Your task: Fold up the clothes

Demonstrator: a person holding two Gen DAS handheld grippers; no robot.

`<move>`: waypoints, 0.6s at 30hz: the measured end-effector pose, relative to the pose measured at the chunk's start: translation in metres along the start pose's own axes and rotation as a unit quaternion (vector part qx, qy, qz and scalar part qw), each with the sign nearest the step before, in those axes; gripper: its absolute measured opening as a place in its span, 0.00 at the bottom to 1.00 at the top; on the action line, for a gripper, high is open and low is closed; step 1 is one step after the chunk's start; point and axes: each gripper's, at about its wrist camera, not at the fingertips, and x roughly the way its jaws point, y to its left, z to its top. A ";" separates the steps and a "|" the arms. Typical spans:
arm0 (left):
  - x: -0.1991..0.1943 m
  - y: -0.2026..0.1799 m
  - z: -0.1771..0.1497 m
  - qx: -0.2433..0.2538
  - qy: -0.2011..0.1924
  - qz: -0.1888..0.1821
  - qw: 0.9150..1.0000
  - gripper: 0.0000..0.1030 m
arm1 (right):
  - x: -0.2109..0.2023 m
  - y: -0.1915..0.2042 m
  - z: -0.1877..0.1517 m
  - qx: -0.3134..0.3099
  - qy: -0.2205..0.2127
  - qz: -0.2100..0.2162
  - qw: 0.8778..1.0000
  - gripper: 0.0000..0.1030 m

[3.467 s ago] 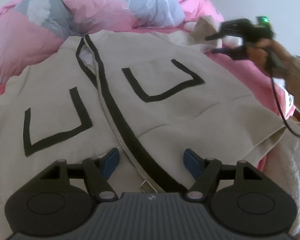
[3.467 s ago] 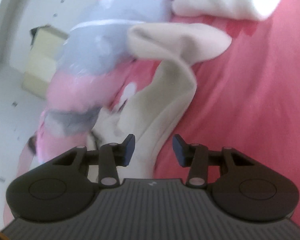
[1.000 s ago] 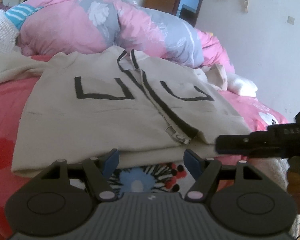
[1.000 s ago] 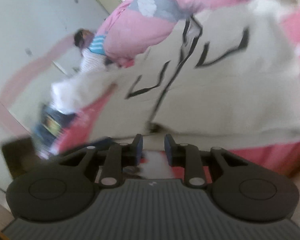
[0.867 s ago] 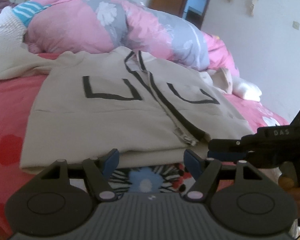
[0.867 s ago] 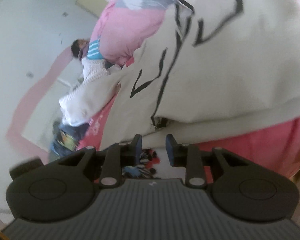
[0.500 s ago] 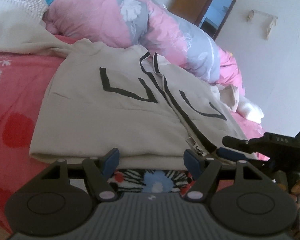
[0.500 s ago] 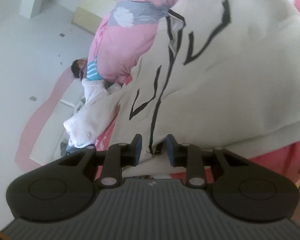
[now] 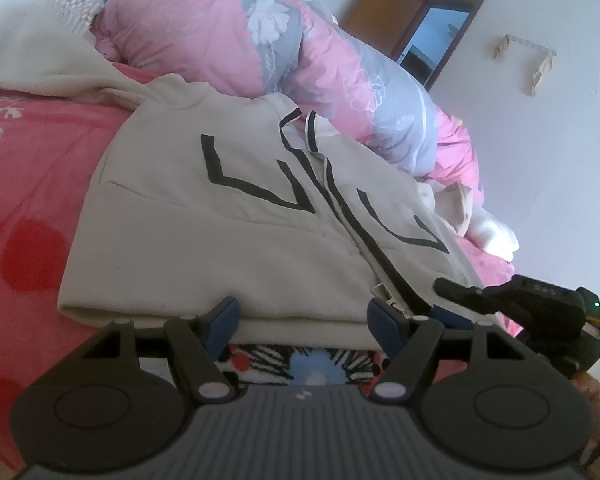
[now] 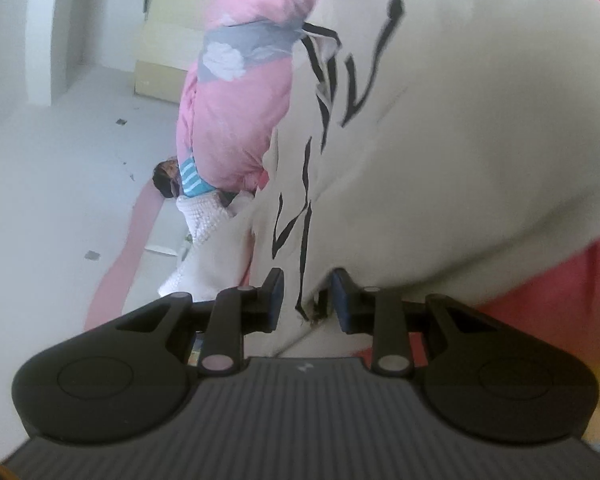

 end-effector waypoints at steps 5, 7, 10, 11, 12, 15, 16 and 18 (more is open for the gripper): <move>-0.001 0.002 0.000 -0.005 -0.001 -0.004 1.000 0.70 | -0.001 0.012 0.003 -0.058 -0.032 -0.040 0.997 0.03; 0.000 0.003 0.000 -0.005 -0.001 -0.004 1.000 0.70 | -0.009 0.017 0.008 -0.083 -0.061 -0.063 0.993 0.01; 0.000 0.002 0.000 -0.005 -0.002 -0.004 1.000 0.70 | -0.023 0.017 0.016 -0.105 -0.092 -0.108 0.984 0.01; 0.000 0.002 0.000 -0.005 -0.003 -0.004 1.000 0.70 | -0.026 0.015 0.018 -0.100 -0.094 -0.115 0.984 0.01; 0.000 0.003 0.000 -0.006 -0.002 -0.004 1.000 0.70 | -0.028 0.012 0.018 -0.093 -0.095 -0.119 0.984 0.02; 0.000 0.003 0.001 -0.006 -0.002 -0.005 1.000 0.70 | -0.033 0.008 0.016 -0.084 -0.086 -0.121 0.985 0.04; 0.000 0.003 0.001 -0.007 -0.002 -0.005 1.000 0.70 | -0.034 0.009 0.013 -0.089 -0.076 -0.114 0.987 0.05; 0.000 0.004 0.001 -0.007 -0.002 -0.006 1.000 0.70 | -0.032 0.019 0.004 -0.115 -0.051 -0.093 0.988 0.05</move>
